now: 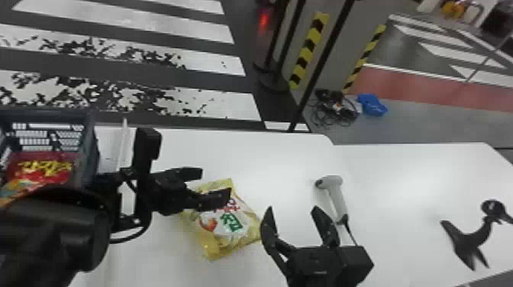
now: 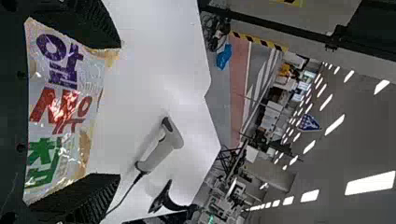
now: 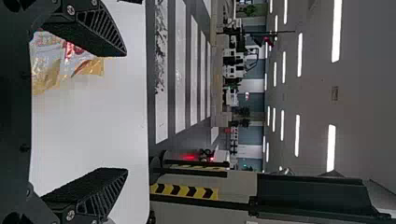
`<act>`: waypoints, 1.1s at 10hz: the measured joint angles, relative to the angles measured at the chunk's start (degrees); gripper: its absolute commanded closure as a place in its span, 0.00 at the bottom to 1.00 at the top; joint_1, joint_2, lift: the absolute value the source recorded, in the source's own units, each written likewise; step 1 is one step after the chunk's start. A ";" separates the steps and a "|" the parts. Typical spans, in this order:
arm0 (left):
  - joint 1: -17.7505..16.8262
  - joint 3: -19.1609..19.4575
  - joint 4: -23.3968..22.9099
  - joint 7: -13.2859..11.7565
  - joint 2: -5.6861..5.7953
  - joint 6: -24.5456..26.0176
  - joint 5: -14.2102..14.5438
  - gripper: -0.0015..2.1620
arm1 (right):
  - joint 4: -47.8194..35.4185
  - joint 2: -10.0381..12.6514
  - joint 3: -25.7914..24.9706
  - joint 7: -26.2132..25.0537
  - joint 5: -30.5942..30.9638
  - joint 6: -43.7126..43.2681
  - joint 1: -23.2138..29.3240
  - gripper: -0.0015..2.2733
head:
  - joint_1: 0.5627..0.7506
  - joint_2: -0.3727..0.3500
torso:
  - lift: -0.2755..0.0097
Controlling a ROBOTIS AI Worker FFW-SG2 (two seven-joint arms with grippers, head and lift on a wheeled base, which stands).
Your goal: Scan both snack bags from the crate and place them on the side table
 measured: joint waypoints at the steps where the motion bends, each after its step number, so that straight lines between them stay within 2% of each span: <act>1: 0.00 -0.12 -0.17 0.21 0.00 0.00 -0.51 0.00 | 0.00 0.00 0.00 0.00 0.00 0.00 -0.03 0.05 | 0.70 0.03 | 0.63; 2: 1.59 0.61 -3.96 1.98 0.00 0.00 -0.79 0.00 | 0.00 0.00 -0.02 0.00 0.00 0.00 -0.04 0.05 | 0.70 0.03 | 0.63; 3: 3.67 1.26 -10.38 4.28 0.00 -0.01 -1.85 0.00 | 0.00 0.00 -0.11 0.00 0.00 0.00 -0.04 0.05 | 0.70 0.03 | 0.63; 4: 6.26 2.30 -17.92 6.23 0.09 -0.01 -4.48 0.01 | 0.00 0.00 -0.16 0.06 -0.11 0.00 -0.04 0.06 | 0.70 0.03 | 0.63; 5: 8.76 3.55 -24.43 8.06 0.80 0.05 -7.15 0.03 | 0.00 0.00 -0.10 0.23 -0.51 0.00 -0.09 0.06 | 0.70 0.03 | 0.63; 6: 10.91 5.64 -28.87 9.05 2.18 0.15 -8.27 0.03 | 0.00 0.00 -0.04 1.02 -1.05 0.00 -0.19 0.06 | 0.70 0.03 | 0.63; 7: 13.13 8.58 -31.63 11.22 4.18 -0.10 -8.14 0.03 | 0.00 0.00 0.08 2.19 -1.31 0.10 -0.33 0.06 | 0.70 0.12 | 0.63; 8: 15.57 11.72 -33.25 14.40 6.09 -1.88 -7.23 0.03 | -0.12 0.00 0.14 4.21 -1.94 0.66 -0.47 0.06 | 0.70 0.16 | 0.63; 9: 18.16 15.01 -33.89 16.63 7.56 -5.72 -5.37 0.04 | -0.78 0.00 -0.05 6.84 -3.67 3.06 -0.68 0.06 | 0.70 0.25 | 0.63; 11: 23.37 21.13 -34.97 18.71 9.22 -13.61 -1.53 0.04 | -3.47 0.00 -0.92 10.83 -7.12 12.20 -0.96 0.07 | 0.70 0.40 | 0.63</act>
